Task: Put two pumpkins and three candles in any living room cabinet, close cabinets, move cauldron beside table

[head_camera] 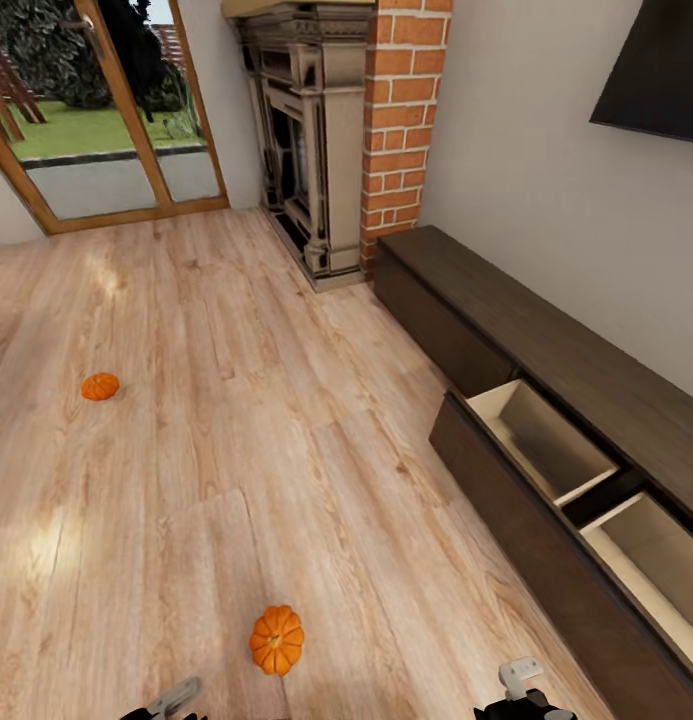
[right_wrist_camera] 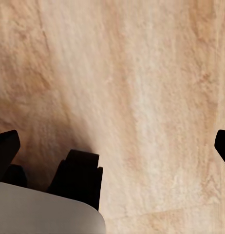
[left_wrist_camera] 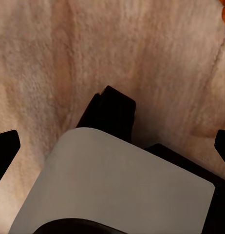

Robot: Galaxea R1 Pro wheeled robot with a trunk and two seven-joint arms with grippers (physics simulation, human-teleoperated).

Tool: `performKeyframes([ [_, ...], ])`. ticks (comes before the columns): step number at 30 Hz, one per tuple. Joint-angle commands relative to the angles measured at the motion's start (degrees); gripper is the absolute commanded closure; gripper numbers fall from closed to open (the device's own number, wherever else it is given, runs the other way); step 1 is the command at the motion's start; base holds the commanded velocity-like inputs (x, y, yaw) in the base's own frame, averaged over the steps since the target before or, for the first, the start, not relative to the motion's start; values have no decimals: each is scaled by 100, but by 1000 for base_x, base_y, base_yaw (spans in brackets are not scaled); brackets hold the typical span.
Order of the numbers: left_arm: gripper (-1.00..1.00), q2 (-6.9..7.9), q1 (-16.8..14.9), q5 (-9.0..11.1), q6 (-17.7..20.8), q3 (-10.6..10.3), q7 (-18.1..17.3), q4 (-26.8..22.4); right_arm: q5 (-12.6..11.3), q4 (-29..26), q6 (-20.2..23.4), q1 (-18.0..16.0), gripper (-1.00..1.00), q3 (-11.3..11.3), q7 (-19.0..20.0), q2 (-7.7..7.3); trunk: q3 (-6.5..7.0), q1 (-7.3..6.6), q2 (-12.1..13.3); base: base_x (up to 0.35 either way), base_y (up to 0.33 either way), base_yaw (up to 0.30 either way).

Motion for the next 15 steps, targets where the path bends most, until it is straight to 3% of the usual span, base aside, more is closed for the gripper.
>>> performKeyframes([
  [1, -100, 0, 0, 2, 0, 2, 1, 0, -1, 0, 0, 0, -100, 0, 0, 0, -4, 0, 0, 0, 0, 284],
  [15, -100, 0, 0, 2, 0, 4, 0, 0, -4, 0, -9, 0, -100, 0, 0, -2, -12, 0, 0, 0, 0, 288],
])
